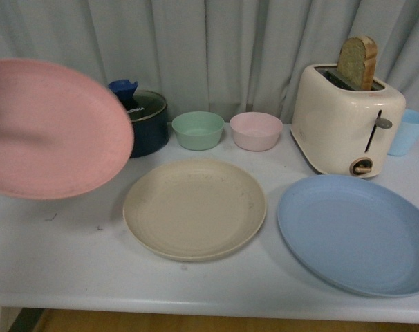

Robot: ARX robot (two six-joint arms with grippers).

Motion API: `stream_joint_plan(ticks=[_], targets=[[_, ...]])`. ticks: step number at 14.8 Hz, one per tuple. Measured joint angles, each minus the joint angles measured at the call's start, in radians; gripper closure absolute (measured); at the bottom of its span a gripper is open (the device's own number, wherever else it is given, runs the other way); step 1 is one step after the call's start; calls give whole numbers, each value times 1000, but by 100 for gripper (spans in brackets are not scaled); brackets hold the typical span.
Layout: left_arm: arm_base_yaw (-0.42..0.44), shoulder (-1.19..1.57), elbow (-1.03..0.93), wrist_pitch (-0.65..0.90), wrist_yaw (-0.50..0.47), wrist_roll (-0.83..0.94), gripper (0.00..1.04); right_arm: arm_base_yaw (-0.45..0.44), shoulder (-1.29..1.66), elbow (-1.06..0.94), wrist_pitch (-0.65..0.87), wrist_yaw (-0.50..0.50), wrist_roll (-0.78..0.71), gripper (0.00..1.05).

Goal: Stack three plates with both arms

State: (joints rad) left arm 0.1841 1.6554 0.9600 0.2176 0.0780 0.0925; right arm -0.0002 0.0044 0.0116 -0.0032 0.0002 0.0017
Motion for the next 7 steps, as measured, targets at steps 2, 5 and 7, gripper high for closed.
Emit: stream_joint_plan(ticks=[2, 5, 7], targets=[[-124, -34, 13, 5, 16, -33, 102, 0, 0, 0, 0, 0, 0, 6], [-254, 32, 23, 22, -11, -63, 102, 0, 0, 0, 0, 0, 0, 6], [-321, 105, 26, 47, -21, -95, 102, 0, 0, 0, 0, 0, 0, 6]])
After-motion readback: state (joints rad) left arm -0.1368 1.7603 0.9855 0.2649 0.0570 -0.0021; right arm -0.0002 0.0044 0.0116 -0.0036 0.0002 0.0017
